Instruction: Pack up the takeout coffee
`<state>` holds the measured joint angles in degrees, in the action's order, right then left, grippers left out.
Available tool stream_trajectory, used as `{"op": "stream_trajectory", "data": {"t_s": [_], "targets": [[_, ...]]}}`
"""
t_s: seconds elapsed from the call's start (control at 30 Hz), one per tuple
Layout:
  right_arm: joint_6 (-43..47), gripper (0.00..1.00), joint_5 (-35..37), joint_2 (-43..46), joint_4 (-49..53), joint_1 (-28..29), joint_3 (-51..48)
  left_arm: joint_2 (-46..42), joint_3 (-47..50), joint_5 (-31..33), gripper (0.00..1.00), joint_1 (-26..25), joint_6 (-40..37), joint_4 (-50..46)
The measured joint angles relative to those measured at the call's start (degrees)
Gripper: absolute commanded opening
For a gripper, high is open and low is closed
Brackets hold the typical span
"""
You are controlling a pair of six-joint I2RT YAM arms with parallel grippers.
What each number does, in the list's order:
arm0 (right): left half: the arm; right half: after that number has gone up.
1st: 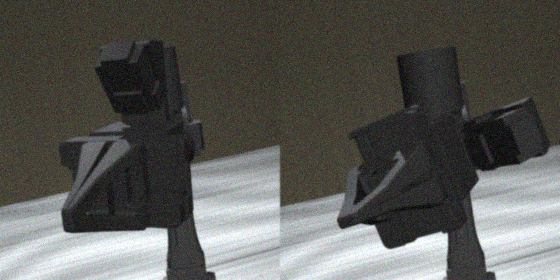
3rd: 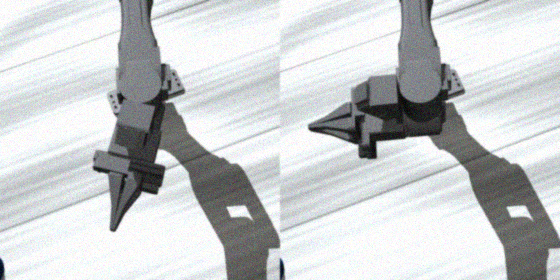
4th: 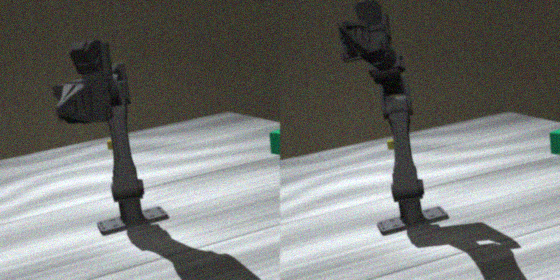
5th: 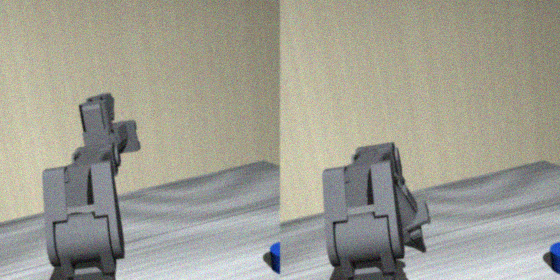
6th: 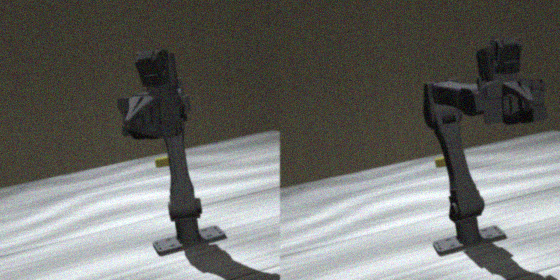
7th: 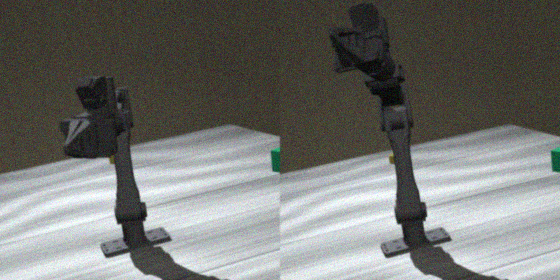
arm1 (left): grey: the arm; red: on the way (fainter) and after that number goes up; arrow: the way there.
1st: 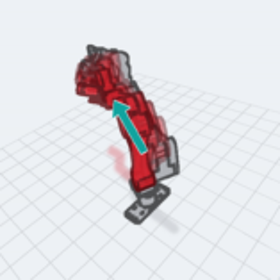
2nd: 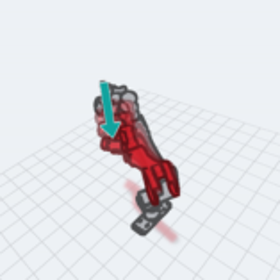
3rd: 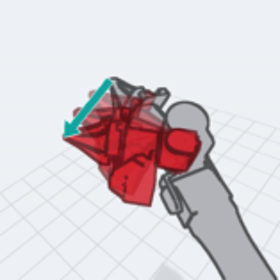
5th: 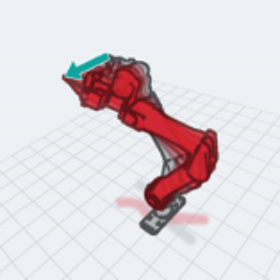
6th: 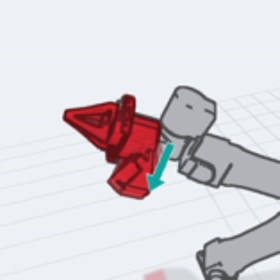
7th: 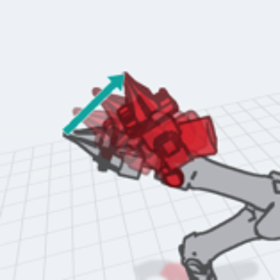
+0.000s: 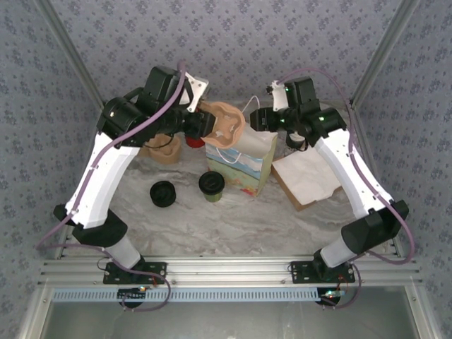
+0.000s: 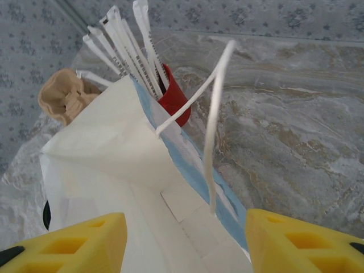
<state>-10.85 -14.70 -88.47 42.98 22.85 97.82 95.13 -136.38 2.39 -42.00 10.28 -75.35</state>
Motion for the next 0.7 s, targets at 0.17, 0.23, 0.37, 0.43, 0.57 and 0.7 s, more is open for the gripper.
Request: {"op": "stream_trajectory", "data": {"t_s": [0.17, 0.23, 0.37, 0.43, 0.57, 0.7], "targets": [[3.89, 0.58, -1.33, -3.10, 0.02, -0.02, 0.42, 1.81, -4.02, -0.44, 0.44, 0.00, -0.33, -0.94], [4.52, 0.55, -1.75, -4.24, 0.04, -0.11, 0.81, 2.73, -4.59, -0.61, 0.44, 0.00, -0.39, -1.18], [5.27, 0.45, -2.47, -6.43, 0.04, -0.22, 2.45, 4.85, -5.16, -1.36, 0.44, 0.00, -0.39, -1.51], [5.29, 0.40, -2.93, -7.34, 0.04, -0.22, 3.23, 6.05, -5.81, -1.77, 0.44, 0.00, -0.39, -1.75], [5.25, 0.30, -3.63, -8.00, 0.04, -0.22, 3.82, 9.53, -9.79, -2.58, 0.43, 0.00, -0.39, -3.58], [4.02, 0.25, -4.28, -8.09, 0.04, -0.31, 4.15, 14.64, -17.31, -3.26, 0.43, 0.00, -0.22, -6.47]]}}
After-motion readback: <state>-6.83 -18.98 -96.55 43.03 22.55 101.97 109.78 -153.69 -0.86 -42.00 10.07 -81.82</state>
